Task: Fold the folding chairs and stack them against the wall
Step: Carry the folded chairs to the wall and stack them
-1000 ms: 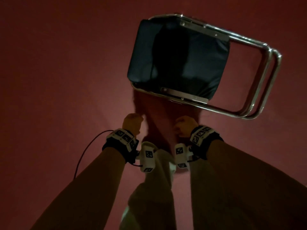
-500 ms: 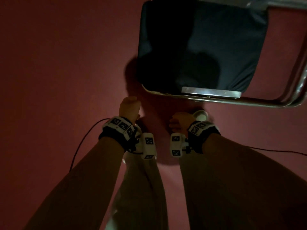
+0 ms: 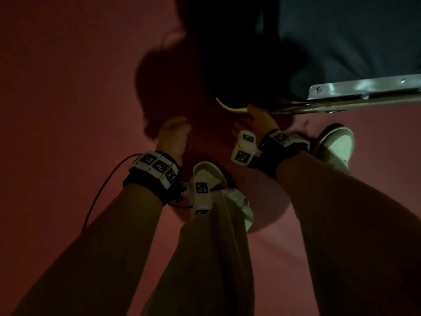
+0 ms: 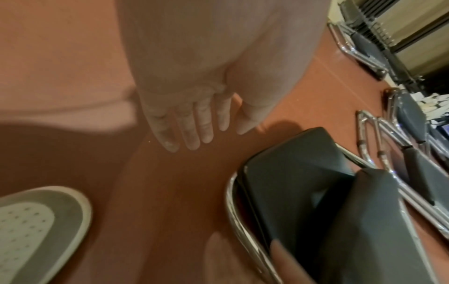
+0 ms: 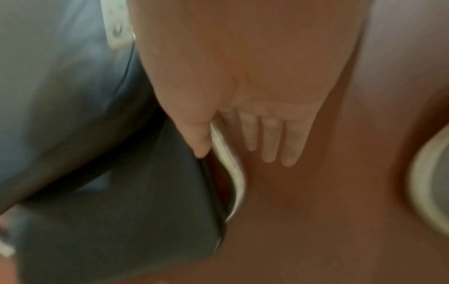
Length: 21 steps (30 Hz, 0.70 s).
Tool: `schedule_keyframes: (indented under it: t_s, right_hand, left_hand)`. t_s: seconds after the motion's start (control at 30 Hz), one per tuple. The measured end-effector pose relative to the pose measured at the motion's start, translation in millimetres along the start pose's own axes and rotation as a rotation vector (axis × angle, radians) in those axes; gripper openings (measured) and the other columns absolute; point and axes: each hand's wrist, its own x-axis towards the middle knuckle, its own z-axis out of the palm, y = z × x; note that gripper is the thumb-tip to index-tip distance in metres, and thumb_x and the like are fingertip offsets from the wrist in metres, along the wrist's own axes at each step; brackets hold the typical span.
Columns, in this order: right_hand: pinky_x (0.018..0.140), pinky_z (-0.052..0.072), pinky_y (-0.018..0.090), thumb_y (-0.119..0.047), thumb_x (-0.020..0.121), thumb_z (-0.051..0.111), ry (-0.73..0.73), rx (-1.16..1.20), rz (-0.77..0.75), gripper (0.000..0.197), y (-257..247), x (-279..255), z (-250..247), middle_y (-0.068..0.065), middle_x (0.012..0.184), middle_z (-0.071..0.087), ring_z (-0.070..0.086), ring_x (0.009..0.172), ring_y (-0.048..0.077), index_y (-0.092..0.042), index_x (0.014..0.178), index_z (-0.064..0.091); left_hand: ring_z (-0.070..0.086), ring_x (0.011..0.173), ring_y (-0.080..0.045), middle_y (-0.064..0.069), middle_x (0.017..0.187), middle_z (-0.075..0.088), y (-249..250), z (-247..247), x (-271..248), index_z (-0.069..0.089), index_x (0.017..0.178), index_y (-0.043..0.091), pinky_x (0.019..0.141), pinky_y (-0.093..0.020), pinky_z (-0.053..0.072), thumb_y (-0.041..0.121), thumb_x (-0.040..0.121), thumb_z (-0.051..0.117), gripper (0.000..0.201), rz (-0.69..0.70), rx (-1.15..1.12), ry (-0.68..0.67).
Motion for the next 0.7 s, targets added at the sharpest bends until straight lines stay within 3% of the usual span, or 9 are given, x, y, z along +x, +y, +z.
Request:
schedule_keyframes:
  t_s: [0.1,0.2,0.3,0.33,0.37,0.47,0.6,0.7]
  right_hand:
    - [0.094,0.051,0.051,-0.031,0.1,0.055,0.049,0.094,-0.001,0.054,-5,6,13,0.016,0.146,0.046,0.055,0.125,0.035,-0.014,0.149,0.037]
    - [0.081,0.055,0.049,-0.033,0.098,0.059,0.133,0.136,0.007,0.056,-5,15,15,0.02,0.145,0.048,0.06,0.118,0.034,-0.009,0.146,0.043]
    - [0.066,0.057,0.043,-0.036,0.098,0.06,0.115,0.195,-0.015,0.036,-5,7,15,0.019,0.125,0.063,0.067,0.1,0.03,-0.008,0.121,0.061]
    - [0.065,0.058,0.041,-0.037,0.098,0.058,0.102,0.217,-0.032,0.033,-6,4,13,0.019,0.12,0.066,0.067,0.095,0.029,-0.008,0.113,0.062]
    - [0.067,0.057,0.041,-0.036,0.099,0.056,0.082,0.235,-0.051,0.033,-7,3,11,0.02,0.123,0.065,0.066,0.094,0.029,-0.007,0.115,0.061]
    - [0.071,0.055,0.039,-0.028,0.101,0.055,0.096,0.229,-0.107,0.041,-9,-5,6,0.021,0.134,0.059,0.064,0.096,0.032,-0.006,0.135,0.052]
    - [0.074,0.054,0.038,-0.027,0.098,0.057,0.079,0.182,-0.089,0.038,-8,-27,-1,0.015,0.119,0.064,0.065,0.09,0.028,-0.006,0.129,0.057]
    - [0.083,0.057,0.042,-0.026,0.086,0.068,0.105,0.188,-0.093,0.046,-8,-44,-14,0.017,0.124,0.065,0.065,0.107,0.033,-0.004,0.126,0.06]
  left_hand:
    - [0.064,0.104,-0.023,-0.008,0.119,0.066,-6,-8,4,0.06,0.125,0.019,0.093,-0.042,0.054,0.016,0.096,0.06,0.029,-0.012,0.013,-0.018]
    - [0.063,0.104,-0.021,-0.004,0.116,0.065,-8,-15,7,0.058,0.126,0.02,0.097,-0.043,0.054,0.017,0.098,0.058,0.029,-0.044,0.008,-0.035]
    - [0.064,0.104,-0.021,-0.005,0.115,0.066,-7,-20,7,0.06,0.124,0.021,0.094,-0.041,0.055,0.016,0.097,0.06,0.028,-0.065,0.016,-0.073]
    - [0.064,0.103,-0.022,-0.006,0.117,0.067,-7,-21,6,0.061,0.122,0.022,0.09,-0.039,0.056,0.016,0.096,0.061,0.026,-0.072,0.012,-0.093]
    - [0.065,0.103,-0.022,-0.007,0.117,0.067,-6,-20,4,0.062,0.119,0.023,0.087,-0.038,0.056,0.016,0.095,0.061,0.025,-0.079,0.003,-0.111]
    - [0.064,0.096,-0.02,-0.007,0.111,0.066,1,-12,-1,0.061,0.119,0.022,0.083,-0.037,0.054,0.014,0.094,0.062,0.026,-0.074,-0.004,-0.141]
    - [0.064,0.101,-0.023,-0.008,0.116,0.064,15,11,-7,0.055,0.132,0.018,0.088,-0.039,0.054,0.014,0.094,0.063,0.039,-0.064,0.002,-0.192]
    - [0.064,0.098,-0.024,-0.006,0.103,0.066,28,36,-16,0.064,0.109,0.015,0.1,-0.045,0.049,0.015,0.096,0.059,0.013,-0.101,-0.043,-0.284]
